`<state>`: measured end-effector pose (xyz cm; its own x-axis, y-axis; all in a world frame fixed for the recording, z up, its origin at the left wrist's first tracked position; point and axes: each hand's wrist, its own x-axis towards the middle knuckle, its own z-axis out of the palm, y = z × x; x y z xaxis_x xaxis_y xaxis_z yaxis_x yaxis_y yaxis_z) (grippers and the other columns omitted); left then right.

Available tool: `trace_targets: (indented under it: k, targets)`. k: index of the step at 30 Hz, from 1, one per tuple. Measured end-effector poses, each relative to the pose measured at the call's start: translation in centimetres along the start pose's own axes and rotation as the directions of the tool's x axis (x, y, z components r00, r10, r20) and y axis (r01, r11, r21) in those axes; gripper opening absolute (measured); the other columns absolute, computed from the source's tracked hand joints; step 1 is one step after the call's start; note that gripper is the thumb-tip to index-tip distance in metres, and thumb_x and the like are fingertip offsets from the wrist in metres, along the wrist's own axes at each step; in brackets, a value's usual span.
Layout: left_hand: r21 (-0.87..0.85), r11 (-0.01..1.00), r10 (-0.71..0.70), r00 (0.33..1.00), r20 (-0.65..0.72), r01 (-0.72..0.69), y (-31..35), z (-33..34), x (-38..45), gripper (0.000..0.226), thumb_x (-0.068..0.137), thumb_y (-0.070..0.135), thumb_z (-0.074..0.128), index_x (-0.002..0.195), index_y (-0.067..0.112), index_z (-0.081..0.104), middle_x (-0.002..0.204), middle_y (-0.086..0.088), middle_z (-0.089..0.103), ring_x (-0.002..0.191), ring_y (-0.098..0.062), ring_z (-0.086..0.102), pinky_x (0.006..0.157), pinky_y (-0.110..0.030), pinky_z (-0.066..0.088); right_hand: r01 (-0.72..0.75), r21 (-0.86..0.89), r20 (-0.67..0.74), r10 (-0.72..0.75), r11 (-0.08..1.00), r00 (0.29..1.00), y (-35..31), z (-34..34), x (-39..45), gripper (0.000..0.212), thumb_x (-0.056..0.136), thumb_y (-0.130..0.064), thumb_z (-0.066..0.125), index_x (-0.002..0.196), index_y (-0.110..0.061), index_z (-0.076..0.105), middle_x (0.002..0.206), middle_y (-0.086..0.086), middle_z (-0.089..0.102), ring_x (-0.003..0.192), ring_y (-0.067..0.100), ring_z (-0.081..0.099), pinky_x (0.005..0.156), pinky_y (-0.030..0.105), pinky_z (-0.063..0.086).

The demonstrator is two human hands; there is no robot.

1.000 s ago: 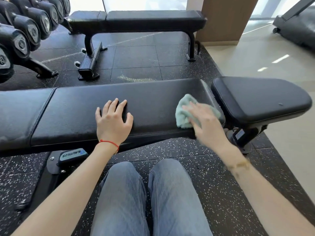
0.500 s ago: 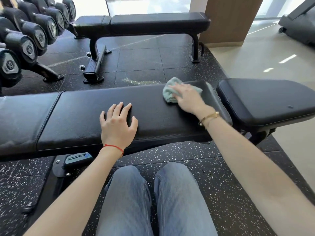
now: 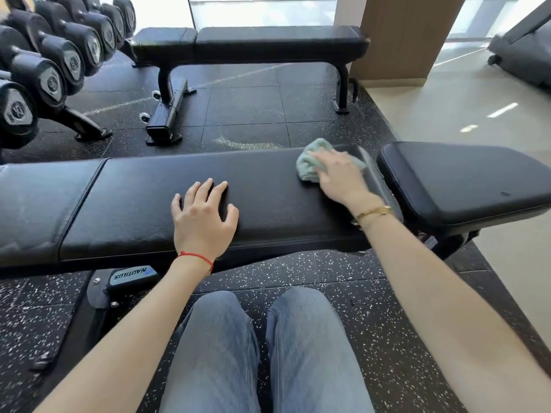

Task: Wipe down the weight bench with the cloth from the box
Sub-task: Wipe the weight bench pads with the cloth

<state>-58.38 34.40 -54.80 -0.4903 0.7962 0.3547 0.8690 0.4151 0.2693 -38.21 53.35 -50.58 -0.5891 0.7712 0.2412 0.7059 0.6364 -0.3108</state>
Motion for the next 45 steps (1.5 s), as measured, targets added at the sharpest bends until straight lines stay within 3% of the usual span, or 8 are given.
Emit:
trace_targets:
  k: [7,17,22,26,34,37,41,45]
  targets:
    - [-0.039,0.999,0.038,0.998,0.048,-0.036,-0.6,-0.4,0.0,0.057,0.091,0.044,0.033,0.142,0.025,0.05,0.151,-0.003,0.045,0.143,-0.022,0.033,0.119,-0.051,0.017,0.269,0.135,0.045,-0.277,0.954,0.96,-4.1,1.6,-7.5,0.049,0.092,-0.01,0.049,0.138,-0.025,0.047,0.147,0.005,0.045,0.138,0.02,0.036,0.118,0.032,0.017]
    - [0.086,0.996,-0.044,0.996,0.076,0.037,-10.5,-3.5,0.3,0.053,0.096,0.046,0.044,0.144,0.025,0.047,0.152,-0.001,0.044,0.145,-0.024,0.03,0.119,-0.055,0.012,-0.047,0.022,-0.02,0.047,0.999,0.999,-3.6,3.7,2.7,0.045,0.094,-0.013,0.046,0.136,-0.025,0.048,0.149,0.012,0.04,0.138,0.03,0.033,0.115,0.044,0.015]
    - [0.061,0.998,-0.034,0.999,0.018,0.033,-11.1,-3.2,0.2,0.056,0.09,0.049,0.035,0.14,0.028,0.051,0.148,0.002,0.048,0.141,-0.022,0.035,0.116,-0.053,0.019,0.256,0.129,0.06,-0.265,0.958,0.962,-11.9,7.1,1.0,0.048,0.093,-0.011,0.047,0.139,-0.024,0.047,0.151,0.005,0.039,0.141,0.028,0.031,0.118,0.043,0.015]
    - [0.049,0.999,-0.02,1.0,-0.024,0.021,-11.3,-3.0,0.1,0.053,0.09,0.047,0.038,0.138,0.028,0.052,0.146,0.002,0.051,0.139,-0.022,0.038,0.115,-0.052,0.02,0.408,0.235,0.126,-0.443,0.882,0.887,-10.3,4.7,-5.0,0.055,0.091,-0.005,0.047,0.142,-0.027,0.043,0.153,-0.003,0.035,0.144,0.013,0.024,0.121,0.034,0.012]
    - [0.057,0.998,-0.037,0.999,-0.037,0.039,-11.2,-2.9,0.2,0.054,0.089,0.047,0.037,0.138,0.03,0.052,0.146,0.005,0.051,0.139,-0.02,0.039,0.116,-0.052,0.021,0.034,0.06,0.006,-0.034,0.998,0.999,-6.5,4.8,4.6,0.049,0.09,-0.008,0.049,0.135,-0.025,0.051,0.148,0.009,0.042,0.138,0.028,0.035,0.116,0.042,0.016]
    - [0.06,0.998,-0.029,0.999,-0.044,0.032,-11.3,-2.9,0.2,0.055,0.089,0.047,0.036,0.138,0.03,0.053,0.145,0.005,0.052,0.138,-0.021,0.04,0.116,-0.052,0.022,0.157,0.086,0.057,-0.163,0.984,0.985,-12.5,7.5,6.2,0.05,0.084,-0.005,0.05,0.13,-0.026,0.055,0.144,0.009,0.048,0.129,0.035,0.043,0.111,0.043,0.027]
    - [0.063,0.998,-0.023,0.999,-0.04,0.025,-11.4,-2.9,0.1,0.055,0.089,0.047,0.035,0.139,0.029,0.052,0.146,0.004,0.051,0.139,-0.021,0.04,0.116,-0.052,0.021,0.407,0.209,0.099,-0.433,0.889,0.896,-15.3,7.2,0.4,0.056,0.085,-0.003,0.049,0.137,-0.023,0.05,0.149,0.003,0.041,0.141,0.022,0.032,0.119,0.038,0.017]
    - [0.055,0.998,-0.025,0.999,-0.044,0.027,-11.4,-2.9,0.1,0.055,0.089,0.047,0.036,0.139,0.029,0.053,0.146,0.004,0.051,0.139,-0.021,0.039,0.116,-0.052,0.021,0.302,0.254,0.057,-0.325,0.919,0.944,-8.2,4.4,-2.9,0.057,0.084,0.0,0.046,0.133,-0.027,0.053,0.146,-0.001,0.046,0.14,0.016,0.035,0.118,0.036,0.022]
